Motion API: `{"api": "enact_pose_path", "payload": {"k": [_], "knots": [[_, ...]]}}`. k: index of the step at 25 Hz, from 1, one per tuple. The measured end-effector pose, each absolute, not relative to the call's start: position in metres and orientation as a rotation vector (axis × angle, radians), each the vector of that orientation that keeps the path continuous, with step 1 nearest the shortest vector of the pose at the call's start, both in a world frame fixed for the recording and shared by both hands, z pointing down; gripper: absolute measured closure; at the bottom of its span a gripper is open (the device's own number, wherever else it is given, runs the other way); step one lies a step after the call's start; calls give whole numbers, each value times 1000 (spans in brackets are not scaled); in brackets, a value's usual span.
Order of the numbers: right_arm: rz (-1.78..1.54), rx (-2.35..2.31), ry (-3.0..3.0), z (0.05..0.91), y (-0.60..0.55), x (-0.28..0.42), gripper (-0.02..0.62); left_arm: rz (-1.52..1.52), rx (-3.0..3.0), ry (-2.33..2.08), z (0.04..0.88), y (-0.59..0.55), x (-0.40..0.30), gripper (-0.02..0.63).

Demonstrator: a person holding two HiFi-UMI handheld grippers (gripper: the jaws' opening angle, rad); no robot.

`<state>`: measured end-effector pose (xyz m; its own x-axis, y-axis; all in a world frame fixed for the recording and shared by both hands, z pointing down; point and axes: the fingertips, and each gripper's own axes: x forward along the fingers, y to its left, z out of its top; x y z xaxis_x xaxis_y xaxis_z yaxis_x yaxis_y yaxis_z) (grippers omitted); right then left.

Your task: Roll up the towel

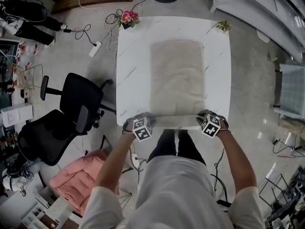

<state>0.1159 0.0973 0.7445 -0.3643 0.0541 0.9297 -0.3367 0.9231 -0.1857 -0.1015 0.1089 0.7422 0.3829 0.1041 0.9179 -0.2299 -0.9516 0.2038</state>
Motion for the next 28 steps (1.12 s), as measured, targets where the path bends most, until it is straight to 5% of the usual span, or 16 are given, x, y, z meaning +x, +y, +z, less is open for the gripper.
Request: {"api": "enact_pose_path", "payload": {"k": [7,28], "knots": [[221,386,-1887,754,69,122,403,1689,2410,-415,757,75,-108,399],[169,300,-1945,743,135,115,437,1658,2446,-457,749,146,-88,433]]}}
